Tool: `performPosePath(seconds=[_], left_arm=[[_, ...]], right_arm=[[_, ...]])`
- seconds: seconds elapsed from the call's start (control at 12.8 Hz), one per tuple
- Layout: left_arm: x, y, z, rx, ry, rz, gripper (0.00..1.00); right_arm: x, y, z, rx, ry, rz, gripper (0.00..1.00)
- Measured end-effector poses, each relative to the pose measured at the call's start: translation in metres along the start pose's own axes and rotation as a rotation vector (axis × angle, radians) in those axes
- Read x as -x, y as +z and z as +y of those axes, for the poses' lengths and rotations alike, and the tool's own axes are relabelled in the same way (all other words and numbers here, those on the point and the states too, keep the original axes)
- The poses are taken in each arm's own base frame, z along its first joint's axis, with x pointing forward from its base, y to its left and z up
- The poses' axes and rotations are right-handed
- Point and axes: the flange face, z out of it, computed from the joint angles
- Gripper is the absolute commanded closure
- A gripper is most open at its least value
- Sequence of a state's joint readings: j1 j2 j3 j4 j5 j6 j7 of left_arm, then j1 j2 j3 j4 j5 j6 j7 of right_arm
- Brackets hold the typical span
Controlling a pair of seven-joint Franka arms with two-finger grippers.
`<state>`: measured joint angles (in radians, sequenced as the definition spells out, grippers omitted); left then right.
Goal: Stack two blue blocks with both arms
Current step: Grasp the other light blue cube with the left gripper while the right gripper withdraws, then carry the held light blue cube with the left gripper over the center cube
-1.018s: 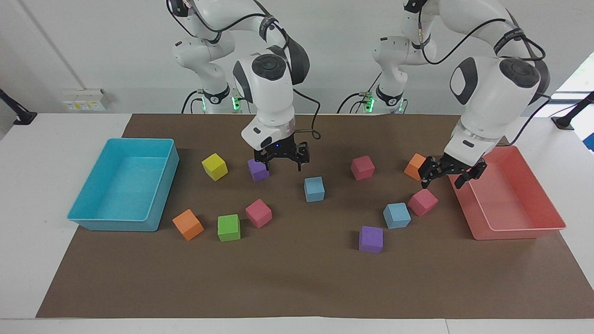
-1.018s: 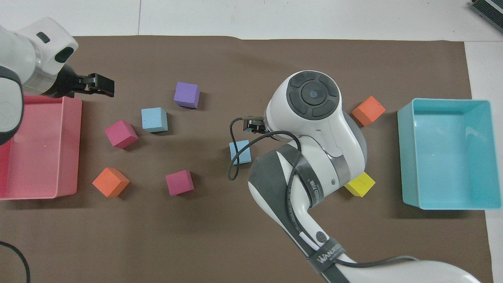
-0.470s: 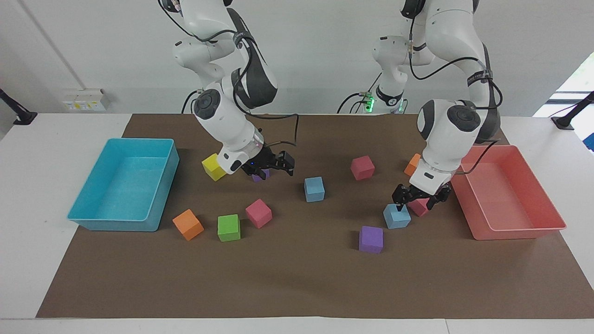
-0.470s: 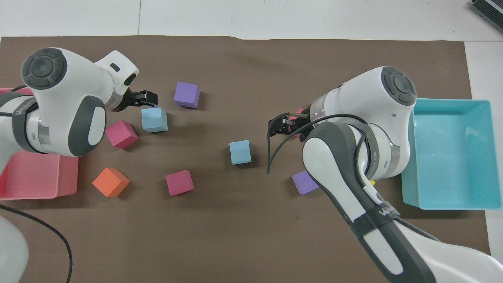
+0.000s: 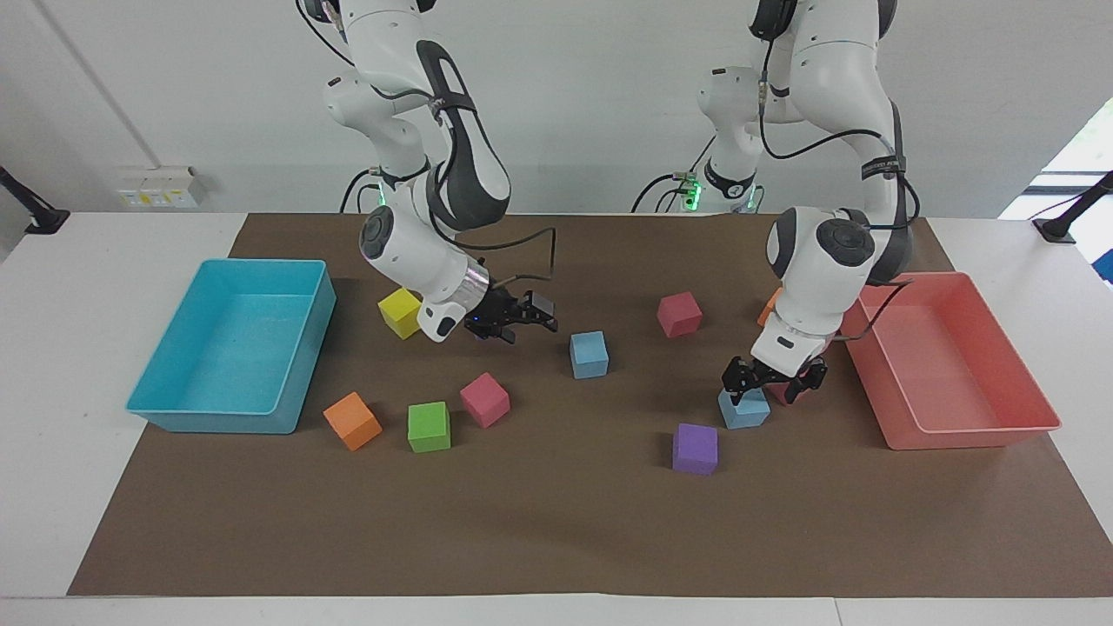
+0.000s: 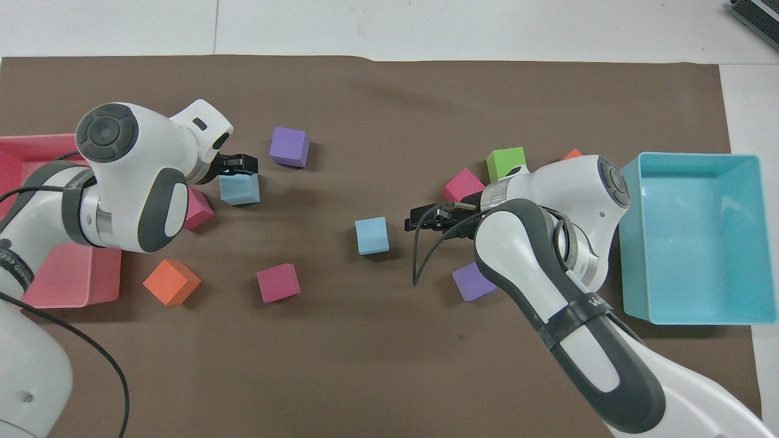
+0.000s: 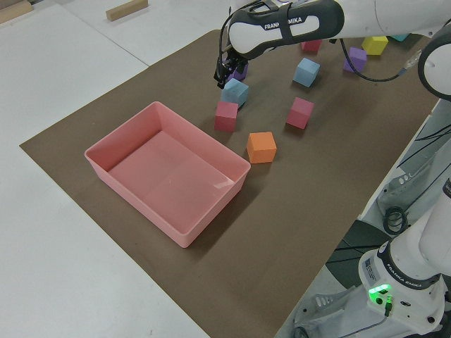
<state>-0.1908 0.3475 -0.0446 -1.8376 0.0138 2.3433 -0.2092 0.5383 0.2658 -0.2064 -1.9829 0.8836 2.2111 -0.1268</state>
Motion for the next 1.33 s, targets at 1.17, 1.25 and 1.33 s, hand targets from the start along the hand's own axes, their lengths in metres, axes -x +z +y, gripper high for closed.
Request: performPosePath(seconds=[1.17, 1.25, 1.33], left_arm=[[0.014, 0.048, 0.008, -0.005, -0.117, -0.037, 0.95], [0.014, 0.047, 0.008, -0.006, -0.131, -0.037, 0.98], [0.015, 0.047, 0.009, -0.006, -0.137, -0.037, 1.0]], right_arm=[[0.001, 0.074, 0.043, -0.227, 0.187, -0.059, 1.0], [0.001, 0.074, 0.042, -0.228, 0.187, -0.06, 1.0], [0.001, 0.073, 0.043, -0.228, 0.188, -0.059, 1.0]])
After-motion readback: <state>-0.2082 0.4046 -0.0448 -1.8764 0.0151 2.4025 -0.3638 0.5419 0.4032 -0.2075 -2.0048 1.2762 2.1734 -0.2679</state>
